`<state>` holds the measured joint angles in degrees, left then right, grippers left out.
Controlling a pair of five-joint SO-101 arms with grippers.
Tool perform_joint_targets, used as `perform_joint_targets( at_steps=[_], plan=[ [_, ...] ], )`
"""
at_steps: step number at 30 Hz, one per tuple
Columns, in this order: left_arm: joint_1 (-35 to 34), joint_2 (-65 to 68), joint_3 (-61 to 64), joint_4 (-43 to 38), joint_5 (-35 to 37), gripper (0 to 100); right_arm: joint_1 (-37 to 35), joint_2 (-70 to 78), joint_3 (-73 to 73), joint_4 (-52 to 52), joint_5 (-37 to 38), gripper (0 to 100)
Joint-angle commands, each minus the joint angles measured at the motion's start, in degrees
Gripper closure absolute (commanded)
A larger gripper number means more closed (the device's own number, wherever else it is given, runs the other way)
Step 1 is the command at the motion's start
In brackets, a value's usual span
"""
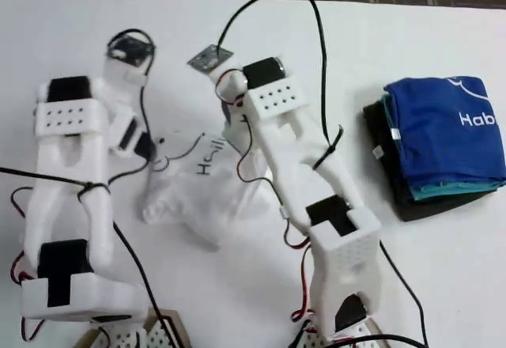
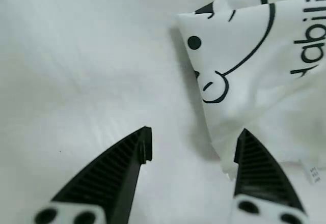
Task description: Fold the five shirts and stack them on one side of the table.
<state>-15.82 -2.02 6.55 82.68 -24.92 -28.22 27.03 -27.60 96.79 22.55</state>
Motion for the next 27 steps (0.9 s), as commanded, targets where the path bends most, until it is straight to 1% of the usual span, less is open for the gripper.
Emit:
perform_joint_targets(
  at_steps=[1, 11, 14, 16, 21, 27],
  plan=[
    [-2.02, -2.37, -0.22, -1.14, -2.29, 72, -0.57, -0.31, -2.02, 0.75, 0.44, 75.9],
    [-2.55, -2.29, -0.13, -1.23, -3.08, 72, -1.01, -0.66, 6.24, 0.84, 0.26, 75.2],
    [-2.55, -2.20, 0.22, -2.99, -2.90, 72, -0.92, -0.40, 6.95, 0.84, 0.18, 75.5],
    [-2.55, -2.20, 0.22, -3.52, -2.81, 72, -0.75, -0.40, 6.59, 0.66, 0.18, 79.6],
    [-2.29, -2.20, 0.22, -3.52, -2.73, 72, -0.48, -0.40, 6.51, -0.40, 0.26, 97.6],
    [-2.64, -2.20, 0.40, -3.16, -2.90, 72, -0.04, -0.66, 5.80, -4.00, 0.70, 97.8]
  ],
)
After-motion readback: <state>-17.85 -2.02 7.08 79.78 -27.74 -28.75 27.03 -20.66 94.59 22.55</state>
